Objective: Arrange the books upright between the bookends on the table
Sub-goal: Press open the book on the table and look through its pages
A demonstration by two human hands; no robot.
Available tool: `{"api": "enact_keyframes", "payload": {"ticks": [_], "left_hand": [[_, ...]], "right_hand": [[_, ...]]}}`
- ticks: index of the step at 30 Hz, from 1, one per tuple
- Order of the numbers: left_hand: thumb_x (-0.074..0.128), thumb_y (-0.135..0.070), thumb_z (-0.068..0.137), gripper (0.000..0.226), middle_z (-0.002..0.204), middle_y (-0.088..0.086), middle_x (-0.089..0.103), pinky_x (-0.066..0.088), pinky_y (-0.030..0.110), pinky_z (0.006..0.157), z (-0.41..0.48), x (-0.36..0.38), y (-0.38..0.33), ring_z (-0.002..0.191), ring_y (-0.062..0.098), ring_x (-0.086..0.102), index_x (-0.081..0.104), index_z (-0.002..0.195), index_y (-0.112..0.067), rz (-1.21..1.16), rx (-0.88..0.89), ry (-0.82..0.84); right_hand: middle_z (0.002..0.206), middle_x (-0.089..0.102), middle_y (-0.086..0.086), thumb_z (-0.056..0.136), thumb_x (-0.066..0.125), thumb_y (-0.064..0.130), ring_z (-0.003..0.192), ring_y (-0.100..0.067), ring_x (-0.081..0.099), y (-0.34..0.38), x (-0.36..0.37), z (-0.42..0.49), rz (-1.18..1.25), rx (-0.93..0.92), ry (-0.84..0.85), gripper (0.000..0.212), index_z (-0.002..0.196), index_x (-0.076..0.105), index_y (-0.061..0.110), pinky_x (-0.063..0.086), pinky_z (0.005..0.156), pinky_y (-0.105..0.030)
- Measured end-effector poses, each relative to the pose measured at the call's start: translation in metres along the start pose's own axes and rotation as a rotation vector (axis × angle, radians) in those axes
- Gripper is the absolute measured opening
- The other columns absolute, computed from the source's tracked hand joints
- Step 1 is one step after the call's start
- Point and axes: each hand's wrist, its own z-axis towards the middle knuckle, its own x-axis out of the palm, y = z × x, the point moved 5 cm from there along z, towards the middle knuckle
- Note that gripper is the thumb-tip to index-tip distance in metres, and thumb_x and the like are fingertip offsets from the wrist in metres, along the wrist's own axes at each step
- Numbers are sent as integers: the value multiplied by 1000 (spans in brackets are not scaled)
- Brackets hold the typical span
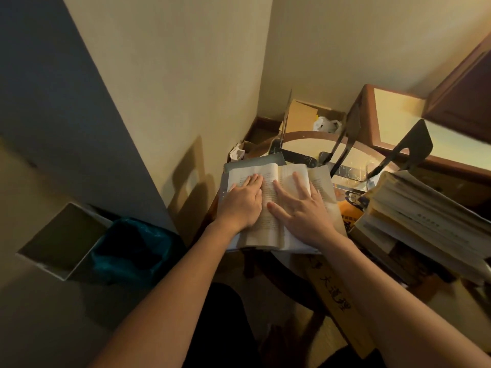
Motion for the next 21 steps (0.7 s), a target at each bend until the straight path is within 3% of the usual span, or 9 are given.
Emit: {"api": "enact_keyframes", "payload": {"ticks": [4,8,11,16,21], "left_hand": [[28,-32,109,51,165,-2,27,25,44,123,-32,5,-3,151,22,25,23,159,-22,22,-6,-42],[32,-27,108,52,164,-4,25,10,35,126,-80,15,0,152,13,19,22,158,-21,-22,26,-17],[23,-36,104,57,164,-3,26,5,34,127,-94,21,-1,151,7,20,22,158,-21,-43,46,-4],[25,-31,109,51,165,5,25,5,45,127,-49,16,5,154,19,16,19,159,-28,19,10,-73],[17,-42,108,52,166,10,21,6,50,126,5,12,14,155,26,14,13,160,-37,105,-46,-70]], "right_hand": [[166,-17,2,95,26,74,153,-32,-9,-1,2,0,-5,10,-5,63,152,7,56,-7,120,-44],[166,-16,4,92,25,77,153,-33,-9,-4,6,1,8,11,-32,63,151,7,60,-4,122,-50],[166,-17,4,93,26,75,153,-32,-10,-4,6,-1,15,3,-41,62,151,8,59,-6,121,-46],[166,-18,5,92,24,78,153,-31,-11,-7,8,3,9,8,-51,64,150,6,60,-7,120,-44],[166,-18,2,96,27,72,153,-26,-10,-2,3,-2,9,2,-39,63,153,8,55,-9,121,-41]]}}
